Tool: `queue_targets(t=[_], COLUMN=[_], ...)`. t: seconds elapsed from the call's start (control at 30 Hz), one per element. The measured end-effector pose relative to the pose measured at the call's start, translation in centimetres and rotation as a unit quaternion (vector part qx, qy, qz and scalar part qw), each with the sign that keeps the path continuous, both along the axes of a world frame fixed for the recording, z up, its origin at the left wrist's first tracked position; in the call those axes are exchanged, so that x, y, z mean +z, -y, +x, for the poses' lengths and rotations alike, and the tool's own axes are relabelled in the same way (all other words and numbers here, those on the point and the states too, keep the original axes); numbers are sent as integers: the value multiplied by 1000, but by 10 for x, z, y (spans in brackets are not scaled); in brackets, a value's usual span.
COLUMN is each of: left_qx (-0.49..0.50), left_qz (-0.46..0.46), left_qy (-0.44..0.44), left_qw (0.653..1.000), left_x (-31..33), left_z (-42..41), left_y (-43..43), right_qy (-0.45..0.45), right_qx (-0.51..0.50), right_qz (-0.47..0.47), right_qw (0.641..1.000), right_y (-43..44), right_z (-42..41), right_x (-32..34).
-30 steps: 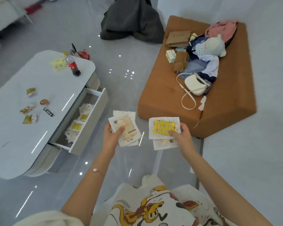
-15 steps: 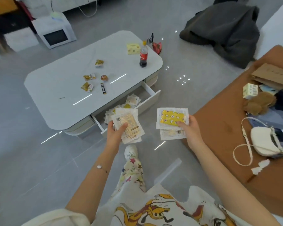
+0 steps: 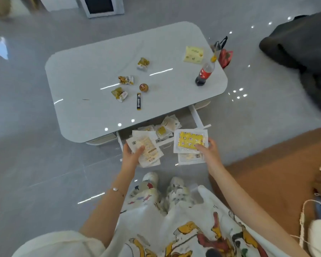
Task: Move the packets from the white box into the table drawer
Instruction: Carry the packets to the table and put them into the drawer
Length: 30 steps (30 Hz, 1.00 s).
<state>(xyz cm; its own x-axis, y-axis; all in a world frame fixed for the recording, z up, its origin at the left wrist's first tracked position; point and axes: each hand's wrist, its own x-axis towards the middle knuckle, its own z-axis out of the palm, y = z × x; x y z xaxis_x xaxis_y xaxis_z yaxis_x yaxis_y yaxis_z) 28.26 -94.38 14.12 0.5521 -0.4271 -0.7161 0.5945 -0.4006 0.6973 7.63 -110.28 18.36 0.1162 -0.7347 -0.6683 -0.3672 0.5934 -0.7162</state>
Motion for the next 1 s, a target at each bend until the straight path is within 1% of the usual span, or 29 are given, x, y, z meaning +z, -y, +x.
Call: queue_targets(t=[0.1, 0.23, 0.37, 0.47, 0.57, 0.67, 0.7, 0.73, 0.77, 0.8, 0.87, 0.93, 0.97, 1.0], left_qx=[45, 97, 90, 73, 61, 36, 58, 70, 78, 67, 61, 26, 0, -27], left_qz=[40, 93, 108, 117, 88, 90, 102, 140, 137, 155, 161, 193, 206, 214], left_qy=[-17, -24, 3, 34, 74, 121, 97, 95, 98, 107, 114, 131, 147, 168], left_qw=[998, 991, 990, 990, 991, 988, 988, 983, 983, 980, 978, 972, 967, 962], left_x=[-60, -165, -276, -342, -343, -341, -366, -389, -390, -392, -387, -384, -378, -358], left_z=[15, 34, 50, 61, 85, 91, 82, 73, 71, 67, 65, 62, 58, 56], left_y=[18, 49, 83, 106, 142, 161, 150, 139, 139, 135, 134, 131, 128, 122], right_qy=[-14, -46, -33, -21, -7, -7, -35, -64, -77, -96, -130, -161, -176, -180], right_qx=[24, 37, 31, 56, 44, 43, 77, 110, 122, 143, 206, 271, 307, 344], right_qz=[38, 80, 89, 112, 108, 102, 110, 104, 94, 78, 36, -8, -39, -73], right_qw=[999, 995, 995, 992, 993, 994, 990, 986, 985, 982, 969, 949, 935, 919], right_y=[41, 93, 136, 155, 184, 193, 182, 172, 170, 167, 167, 167, 166, 165], right_z=[25, 60, 93, 112, 138, 153, 155, 155, 154, 150, 148, 142, 140, 140], right_x=[-65, -174, -300, -382, -397, -392, -418, -437, -436, -436, -433, -428, -419, -397])
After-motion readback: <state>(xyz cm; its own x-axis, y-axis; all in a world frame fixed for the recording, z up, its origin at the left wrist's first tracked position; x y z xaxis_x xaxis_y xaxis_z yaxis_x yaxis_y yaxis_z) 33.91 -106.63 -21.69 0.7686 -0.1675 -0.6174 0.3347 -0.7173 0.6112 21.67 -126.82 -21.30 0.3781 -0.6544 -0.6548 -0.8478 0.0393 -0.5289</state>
